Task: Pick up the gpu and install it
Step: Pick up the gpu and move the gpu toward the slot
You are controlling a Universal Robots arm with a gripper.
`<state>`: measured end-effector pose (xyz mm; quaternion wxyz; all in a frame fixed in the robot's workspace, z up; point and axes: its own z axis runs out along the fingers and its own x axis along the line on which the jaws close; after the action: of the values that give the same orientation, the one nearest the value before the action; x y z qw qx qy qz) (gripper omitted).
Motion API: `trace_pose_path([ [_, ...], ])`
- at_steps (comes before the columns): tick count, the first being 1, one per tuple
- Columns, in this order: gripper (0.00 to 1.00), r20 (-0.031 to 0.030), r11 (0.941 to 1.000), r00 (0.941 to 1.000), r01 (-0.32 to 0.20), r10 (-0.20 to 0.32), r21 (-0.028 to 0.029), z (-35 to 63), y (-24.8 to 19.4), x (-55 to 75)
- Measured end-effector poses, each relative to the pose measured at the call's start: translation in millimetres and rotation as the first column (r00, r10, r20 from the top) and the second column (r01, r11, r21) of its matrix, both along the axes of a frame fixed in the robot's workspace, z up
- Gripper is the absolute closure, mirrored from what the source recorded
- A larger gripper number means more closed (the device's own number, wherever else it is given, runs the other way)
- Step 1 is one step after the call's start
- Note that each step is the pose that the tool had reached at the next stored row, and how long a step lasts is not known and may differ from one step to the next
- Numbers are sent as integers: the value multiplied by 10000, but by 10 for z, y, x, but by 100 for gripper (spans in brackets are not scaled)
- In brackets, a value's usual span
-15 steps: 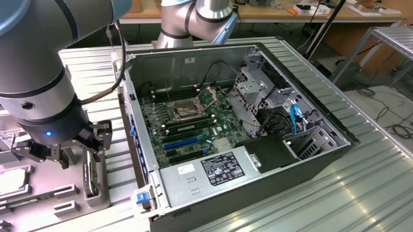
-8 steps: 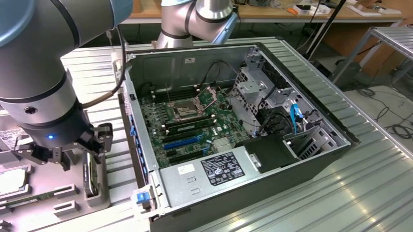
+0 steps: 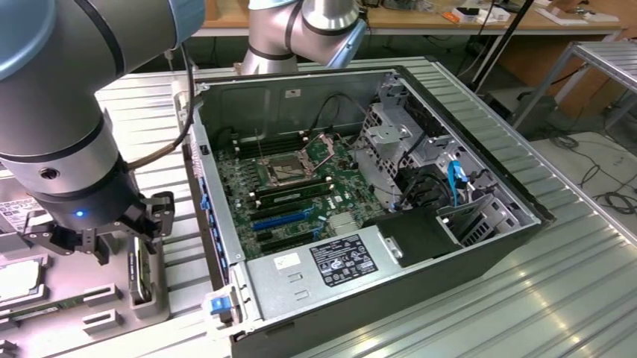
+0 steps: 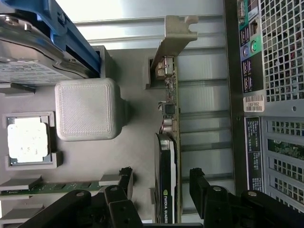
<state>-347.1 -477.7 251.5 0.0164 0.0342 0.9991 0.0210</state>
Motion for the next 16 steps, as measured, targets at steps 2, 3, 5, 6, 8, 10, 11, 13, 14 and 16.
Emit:
trace_pose_path([
  [2, 40, -2, 10000, 10000, 0, 0, -1, -10, 0, 0],
  [3, 40, -2, 10000, 10000, 0, 0, -2, -15, 0, 0],
  [5, 40, -1, 10000, 10000, 0, 0, -2, -30, 0, 0],
  [6, 40, -2, 10000, 10000, 0, 0, -2, -36, 0, 0],
  [8, 40, -4, 10000, 10000, 1, -1, -4, -41, 0, 0],
  [10, 40, -3, 10000, 10000, 0, 0, -3, -42, 0, 0],
  [11, 40, -2, 10000, 10000, 0, 0, -2, -43, 0, 0],
  [13, 40, -1, 10000, 10000, 0, 0, -2, -43, 0, 0],
  [14, 41, -2, 10000, 10000, 0, 0, -1, -43, 0, 0],
  [16, 55, -2, 10000, 10000, 0, 0, -2, -43, 0, 0],
])
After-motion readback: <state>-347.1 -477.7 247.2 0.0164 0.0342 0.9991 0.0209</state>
